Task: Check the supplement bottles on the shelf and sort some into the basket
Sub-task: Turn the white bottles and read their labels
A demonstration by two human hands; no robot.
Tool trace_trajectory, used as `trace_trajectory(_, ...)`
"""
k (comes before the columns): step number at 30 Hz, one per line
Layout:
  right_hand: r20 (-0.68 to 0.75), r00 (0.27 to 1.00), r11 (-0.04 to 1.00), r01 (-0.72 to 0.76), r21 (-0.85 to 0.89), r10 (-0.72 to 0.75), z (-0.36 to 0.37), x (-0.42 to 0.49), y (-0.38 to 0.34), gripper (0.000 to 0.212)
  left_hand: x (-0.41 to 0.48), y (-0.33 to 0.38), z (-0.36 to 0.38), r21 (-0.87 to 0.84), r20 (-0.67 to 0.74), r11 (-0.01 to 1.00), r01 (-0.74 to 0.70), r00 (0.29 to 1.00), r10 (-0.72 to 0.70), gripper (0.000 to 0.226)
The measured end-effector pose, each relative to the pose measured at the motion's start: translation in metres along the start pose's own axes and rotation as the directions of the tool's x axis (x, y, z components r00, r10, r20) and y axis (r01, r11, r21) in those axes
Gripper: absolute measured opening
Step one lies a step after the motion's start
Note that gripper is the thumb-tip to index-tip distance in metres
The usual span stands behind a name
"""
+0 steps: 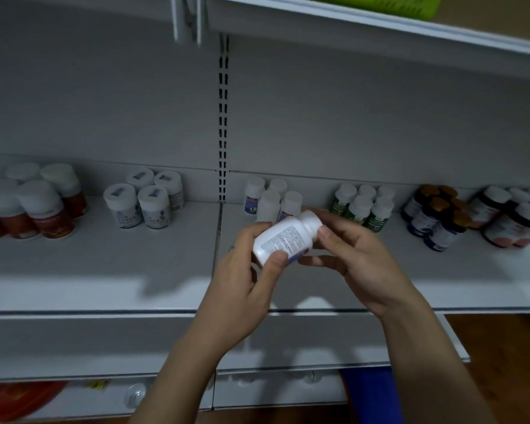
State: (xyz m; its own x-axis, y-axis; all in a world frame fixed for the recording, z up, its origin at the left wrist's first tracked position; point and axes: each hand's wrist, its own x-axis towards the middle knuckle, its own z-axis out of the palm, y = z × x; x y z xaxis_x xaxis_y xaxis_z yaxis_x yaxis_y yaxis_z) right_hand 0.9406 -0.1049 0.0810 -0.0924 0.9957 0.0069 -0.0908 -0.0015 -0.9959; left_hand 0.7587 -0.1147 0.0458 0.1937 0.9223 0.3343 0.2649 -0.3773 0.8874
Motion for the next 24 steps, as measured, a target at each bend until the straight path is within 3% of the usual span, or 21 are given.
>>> trace_trajectory(2,0.016,1.0,0.999,0.015,0.038,-0.016,0.002,-0.002,0.001,0.036,0.0,0.001,-0.002,-0.028,0.001,0.999,0.027,1.0,-0.027,0.023)
trace_trajectory(7,-0.032,0.999,0.997,0.022,0.07,-0.02,0.005,-0.003,0.003,0.035,-0.004,0.0,-0.004,-0.04,0.052,0.998,0.04,0.998,-0.038,0.04)
trace_trajectory(11,-0.11,0.994,1.0,-0.007,0.017,0.009,0.009,-0.003,0.006,0.029,-0.008,-0.005,0.0,0.099,0.058,0.995,-0.001,0.998,-0.005,0.063)
trace_trajectory(16,-0.163,0.986,1.0,-0.026,-0.007,0.024,0.012,-0.003,0.008,0.018,-0.008,-0.007,0.001,0.19,-0.007,0.982,-0.014,1.0,0.015,0.062)
trace_trajectory(24,-0.182,0.983,1.0,-0.024,0.003,0.024,0.007,-0.007,0.01,0.02,-0.008,-0.008,0.007,0.178,-0.005,0.984,0.017,1.0,-0.016,0.061)
